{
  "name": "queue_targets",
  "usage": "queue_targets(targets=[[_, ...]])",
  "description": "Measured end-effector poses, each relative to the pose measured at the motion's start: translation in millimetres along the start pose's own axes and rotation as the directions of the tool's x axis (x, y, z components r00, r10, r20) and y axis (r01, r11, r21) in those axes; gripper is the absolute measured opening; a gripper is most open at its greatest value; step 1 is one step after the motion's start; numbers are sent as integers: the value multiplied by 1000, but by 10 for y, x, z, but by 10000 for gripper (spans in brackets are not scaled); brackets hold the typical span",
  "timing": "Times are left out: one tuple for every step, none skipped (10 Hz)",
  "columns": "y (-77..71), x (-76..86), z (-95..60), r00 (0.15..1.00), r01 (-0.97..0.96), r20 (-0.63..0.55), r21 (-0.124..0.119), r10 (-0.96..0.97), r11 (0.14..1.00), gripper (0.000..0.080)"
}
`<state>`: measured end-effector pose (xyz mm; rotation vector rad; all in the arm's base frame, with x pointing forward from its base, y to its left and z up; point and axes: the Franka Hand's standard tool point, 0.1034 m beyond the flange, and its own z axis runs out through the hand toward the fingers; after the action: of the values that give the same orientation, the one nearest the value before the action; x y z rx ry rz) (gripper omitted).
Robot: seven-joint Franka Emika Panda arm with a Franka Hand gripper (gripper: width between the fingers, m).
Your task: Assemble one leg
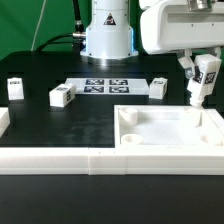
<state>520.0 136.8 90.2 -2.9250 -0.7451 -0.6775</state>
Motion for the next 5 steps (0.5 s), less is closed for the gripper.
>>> queue_targets(targets=[[0,0,0,1000,0,0,0,0,1000,291],[12,5,-1,1000,3,5,0,-3,1000,291],[106,107,-6,1000,13,26,-2,-13,1000,291],[166,258,-4,1000,13,21,-6,-13,1000,291],[227,391,28,1000,24,21,-8,-24,1000,291]])
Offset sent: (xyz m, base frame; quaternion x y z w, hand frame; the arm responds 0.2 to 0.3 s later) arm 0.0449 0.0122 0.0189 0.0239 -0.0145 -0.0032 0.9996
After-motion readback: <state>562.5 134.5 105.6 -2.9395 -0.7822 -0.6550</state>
